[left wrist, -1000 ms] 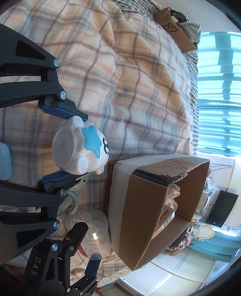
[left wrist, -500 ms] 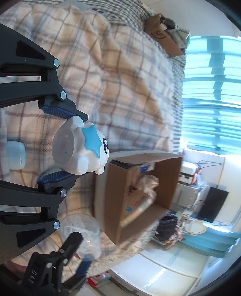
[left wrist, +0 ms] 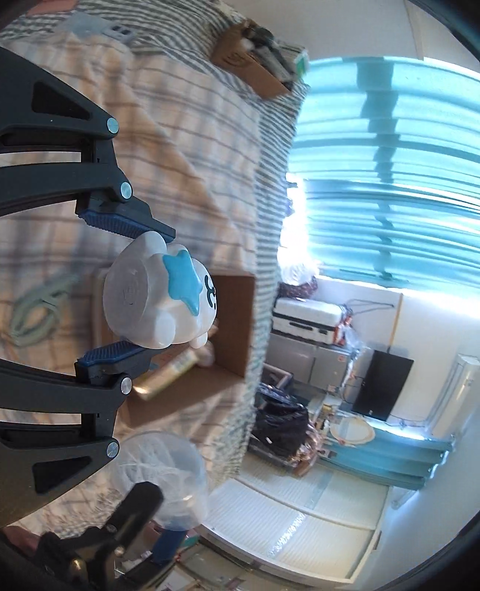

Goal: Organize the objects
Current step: 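Lower bunny and toothpick jar into the box and open both tools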

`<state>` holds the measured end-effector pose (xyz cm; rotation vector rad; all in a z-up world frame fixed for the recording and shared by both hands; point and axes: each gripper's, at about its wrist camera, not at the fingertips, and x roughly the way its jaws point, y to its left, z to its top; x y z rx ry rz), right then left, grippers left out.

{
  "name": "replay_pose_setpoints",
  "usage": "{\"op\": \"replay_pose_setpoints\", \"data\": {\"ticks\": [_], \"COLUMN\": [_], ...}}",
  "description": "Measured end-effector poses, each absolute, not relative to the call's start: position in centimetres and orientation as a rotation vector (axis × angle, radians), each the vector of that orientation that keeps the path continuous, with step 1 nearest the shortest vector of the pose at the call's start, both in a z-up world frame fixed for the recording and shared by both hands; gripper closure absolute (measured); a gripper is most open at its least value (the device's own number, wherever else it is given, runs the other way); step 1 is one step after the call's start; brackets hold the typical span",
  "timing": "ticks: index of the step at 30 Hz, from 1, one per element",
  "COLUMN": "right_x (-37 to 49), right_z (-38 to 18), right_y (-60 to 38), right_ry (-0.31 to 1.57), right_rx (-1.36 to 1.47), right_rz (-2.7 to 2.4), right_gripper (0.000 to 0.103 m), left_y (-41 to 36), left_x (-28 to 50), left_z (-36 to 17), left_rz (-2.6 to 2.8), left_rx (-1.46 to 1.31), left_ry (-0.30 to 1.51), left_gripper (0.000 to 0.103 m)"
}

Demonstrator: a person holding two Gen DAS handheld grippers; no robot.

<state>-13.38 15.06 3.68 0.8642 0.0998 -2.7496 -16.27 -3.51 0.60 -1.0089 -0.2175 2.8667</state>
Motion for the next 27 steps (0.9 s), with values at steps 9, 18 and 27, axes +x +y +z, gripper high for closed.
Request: {"op": "replay_pose_setpoints", "data": {"ticks": [9, 18, 27], "right_x": [-21.9, -29.5, -31.6], "right_z": [6.8, 2.8, -2.7], "right_y": [14.9, 13.6, 15.0], "right_ry": [0.047, 0.035, 0.019], "right_rx": [0.794, 0.896, 1.000], "right_rz": [-2.780, -2.768, -2.771], "right_gripper": [0.015, 0.015, 0.015], "left_y": [-0.4, 1.0, 1.4], "left_x": [-23.8, -29.0, -30.1], "left_z": [-0.1, -4.4, -8.4], "left_rz": [2.830, 2.760, 2.717], "left_rx": [-1.012, -1.108, -1.143], "left_ry": [-0.129, -0.157, -0.109], "left_gripper": [0.052, 0.052, 0.052]}}
